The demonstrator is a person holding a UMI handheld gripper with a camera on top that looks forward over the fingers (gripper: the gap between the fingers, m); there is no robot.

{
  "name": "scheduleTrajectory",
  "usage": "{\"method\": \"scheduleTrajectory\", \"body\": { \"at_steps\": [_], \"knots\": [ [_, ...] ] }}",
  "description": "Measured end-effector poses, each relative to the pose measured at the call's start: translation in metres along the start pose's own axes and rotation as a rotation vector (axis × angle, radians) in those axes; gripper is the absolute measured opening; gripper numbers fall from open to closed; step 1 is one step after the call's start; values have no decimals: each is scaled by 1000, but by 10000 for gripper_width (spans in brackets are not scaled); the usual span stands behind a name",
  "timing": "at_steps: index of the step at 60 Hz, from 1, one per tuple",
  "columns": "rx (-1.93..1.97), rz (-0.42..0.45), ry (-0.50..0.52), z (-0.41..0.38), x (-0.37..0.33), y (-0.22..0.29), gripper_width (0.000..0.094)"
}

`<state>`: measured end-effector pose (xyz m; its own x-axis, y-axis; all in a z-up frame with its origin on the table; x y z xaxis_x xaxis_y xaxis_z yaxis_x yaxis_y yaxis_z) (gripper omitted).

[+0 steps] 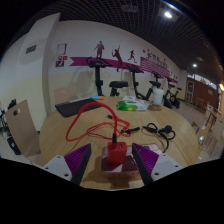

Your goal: Unplug charger

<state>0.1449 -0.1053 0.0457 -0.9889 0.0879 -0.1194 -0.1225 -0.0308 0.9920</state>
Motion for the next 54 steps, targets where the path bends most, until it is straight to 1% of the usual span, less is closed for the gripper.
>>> {"method": "scheduleTrajectory", "body": {
  "at_steps": [7,12,13,16,17,19,21,24,29,30,33,38,41,42,46,49,50,54],
  "knots": [
    [19,1,-14,1,15,-5,861],
    [18,10,-16,1,20,-4,828],
    [18,10,-17,1,21,-4,856],
    [-3,3,-20,2,21,-5,409],
    [-21,19,-60,13,23,-1,260],
    [20,1,-53,12,27,-3,254],
    [38,-11,-40,12,30,-3,181],
    [64,-32,-38,13,25,1,178],
    [0,146,-63,31,32,70,174],
    [1,171,-64,29,21,88,174],
    [43,193,-58,40,27,117,176],
    [43,202,-94,67,19,158,175],
    [21,187,-110,89,17,165,175],
    [19,179,-113,96,27,160,175],
    [-10,117,-139,129,25,157,177],
    [-33,64,-160,158,27,145,177],
    [-36,42,-167,165,30,130,177],
    [-44,-44,-196,193,41,104,178]
  ]
}}
Point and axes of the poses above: the point between the fingertips, and its own axes, seen from behind it with the camera up: z to the right, y up, x forward, the way the camera looks, the point moved 4 cm from there along -x, backward, against the way the camera looks, and after that the axes turned 15 degrees about z, right-handed, at the moved point
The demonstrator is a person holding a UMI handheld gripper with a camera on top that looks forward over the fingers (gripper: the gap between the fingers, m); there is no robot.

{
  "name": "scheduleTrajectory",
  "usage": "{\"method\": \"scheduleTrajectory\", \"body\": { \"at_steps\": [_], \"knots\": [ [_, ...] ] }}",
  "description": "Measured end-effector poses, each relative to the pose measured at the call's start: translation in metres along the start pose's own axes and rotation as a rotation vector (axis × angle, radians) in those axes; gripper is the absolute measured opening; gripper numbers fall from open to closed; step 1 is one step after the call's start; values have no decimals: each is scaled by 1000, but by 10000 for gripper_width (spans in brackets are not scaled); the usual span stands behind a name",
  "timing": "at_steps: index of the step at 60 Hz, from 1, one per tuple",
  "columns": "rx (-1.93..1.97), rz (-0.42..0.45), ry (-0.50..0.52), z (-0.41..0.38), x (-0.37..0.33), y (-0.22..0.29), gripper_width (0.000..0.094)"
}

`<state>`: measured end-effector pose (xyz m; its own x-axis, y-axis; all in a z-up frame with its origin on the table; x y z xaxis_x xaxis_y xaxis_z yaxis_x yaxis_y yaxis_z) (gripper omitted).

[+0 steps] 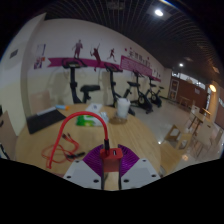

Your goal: Unplug charger

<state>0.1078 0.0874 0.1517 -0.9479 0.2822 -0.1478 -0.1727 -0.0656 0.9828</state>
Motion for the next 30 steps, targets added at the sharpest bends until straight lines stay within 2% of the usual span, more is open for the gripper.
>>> {"method": "scheduleTrajectory", "body": {
  "at_steps": [10,13,14,16,18,22,24,27,30],
  "knots": [
    [-25,-203,-26,44,24,-79,218],
    [-34,-252,-11,47,31,-95,263],
    [-32,-268,-1,46,33,-101,311],
    [-23,-301,33,43,32,-111,319],
    [-13,-330,64,39,33,-117,386],
    [-6,-352,92,39,30,-123,710],
    [-28,-351,75,47,30,-120,872],
    [-51,-358,84,55,16,-112,829],
    [-45,-345,114,56,4,-99,854]
  ]
}}
Point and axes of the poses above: the point between the fingertips, and its own axes, seen from behind it with the camera up: z to the right, y up, x forward, the way the camera looks, the point moved 4 cm from there along -x, backward, against the way the camera looks, and after that the axes turned 15 degrees about z, right-handed, at the moved point
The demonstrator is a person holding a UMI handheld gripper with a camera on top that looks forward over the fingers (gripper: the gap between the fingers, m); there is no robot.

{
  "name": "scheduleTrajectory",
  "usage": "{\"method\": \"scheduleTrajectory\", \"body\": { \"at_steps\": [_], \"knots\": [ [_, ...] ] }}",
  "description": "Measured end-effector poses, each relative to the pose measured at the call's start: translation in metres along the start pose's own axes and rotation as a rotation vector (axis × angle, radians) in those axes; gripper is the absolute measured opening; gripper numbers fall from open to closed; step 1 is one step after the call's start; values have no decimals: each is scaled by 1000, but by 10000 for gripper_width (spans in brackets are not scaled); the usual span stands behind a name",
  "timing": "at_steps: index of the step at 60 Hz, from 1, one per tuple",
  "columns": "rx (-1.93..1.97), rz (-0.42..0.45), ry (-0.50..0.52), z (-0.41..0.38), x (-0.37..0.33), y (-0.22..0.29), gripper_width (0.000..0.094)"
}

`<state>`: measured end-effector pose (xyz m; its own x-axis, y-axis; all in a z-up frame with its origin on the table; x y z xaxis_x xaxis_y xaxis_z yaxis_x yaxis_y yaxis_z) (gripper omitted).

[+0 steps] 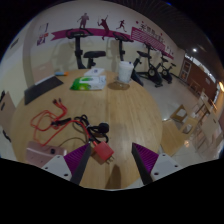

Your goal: Unplug charger

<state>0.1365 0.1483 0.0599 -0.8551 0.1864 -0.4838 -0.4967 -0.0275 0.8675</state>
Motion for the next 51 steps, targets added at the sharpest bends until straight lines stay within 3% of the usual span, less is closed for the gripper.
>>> {"method": "scheduleTrajectory", "body": {
  "at_steps": [15,26,34,51],
  "knots": [
    [26,68,72,14,-178,55,856],
    [61,97,103,20,-290,62,854],
    [67,116,70,29,-322,55,859],
    [65,116,87,32,-321,48,850]
  ]
}}
Point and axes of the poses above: the point between the fingertips, and its own axes, seen from behind it with the camera up: z to the right, y up, x forward, the way the camera looks, the point moved 4 cm from there along -x, backward, against the way the camera looks, and after that the axes turned 15 degrees about z, right-handed, at the moved point
